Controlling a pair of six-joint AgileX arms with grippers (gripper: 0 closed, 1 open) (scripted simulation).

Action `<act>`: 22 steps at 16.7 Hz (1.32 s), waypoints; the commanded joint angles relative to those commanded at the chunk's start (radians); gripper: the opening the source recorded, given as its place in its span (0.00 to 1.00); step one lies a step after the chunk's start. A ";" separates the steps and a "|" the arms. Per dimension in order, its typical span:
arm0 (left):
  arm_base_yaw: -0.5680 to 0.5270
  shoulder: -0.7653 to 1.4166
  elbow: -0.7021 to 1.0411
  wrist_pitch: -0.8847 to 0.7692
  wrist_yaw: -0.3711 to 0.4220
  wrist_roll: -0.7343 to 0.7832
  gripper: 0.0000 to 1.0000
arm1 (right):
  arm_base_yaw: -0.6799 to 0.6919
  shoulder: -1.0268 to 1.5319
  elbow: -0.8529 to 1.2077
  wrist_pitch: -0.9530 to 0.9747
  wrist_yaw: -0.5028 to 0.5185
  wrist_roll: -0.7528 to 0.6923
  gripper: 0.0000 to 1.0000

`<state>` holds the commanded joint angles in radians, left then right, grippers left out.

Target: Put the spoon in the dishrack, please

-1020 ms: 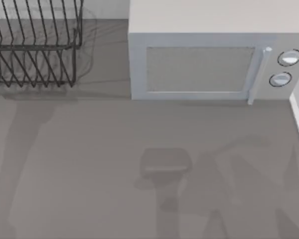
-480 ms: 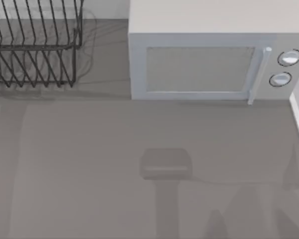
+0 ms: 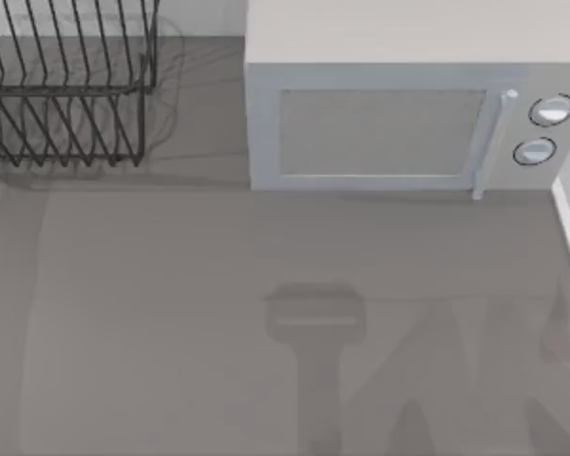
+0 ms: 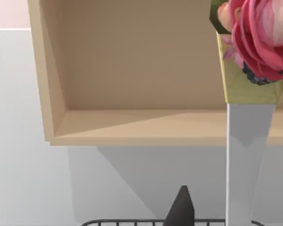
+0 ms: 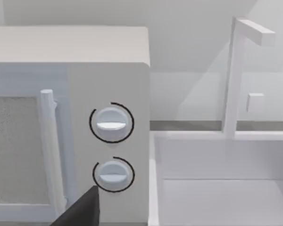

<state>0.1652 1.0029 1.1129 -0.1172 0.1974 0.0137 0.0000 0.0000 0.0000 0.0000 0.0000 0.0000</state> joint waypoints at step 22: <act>-0.098 0.753 -0.189 0.948 -0.092 0.002 0.15 | 0.000 0.000 0.000 0.000 0.000 0.000 1.00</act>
<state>0.0667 1.7555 0.9237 0.8304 0.1056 0.0157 0.0000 0.0000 0.0000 0.0000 0.0000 0.0000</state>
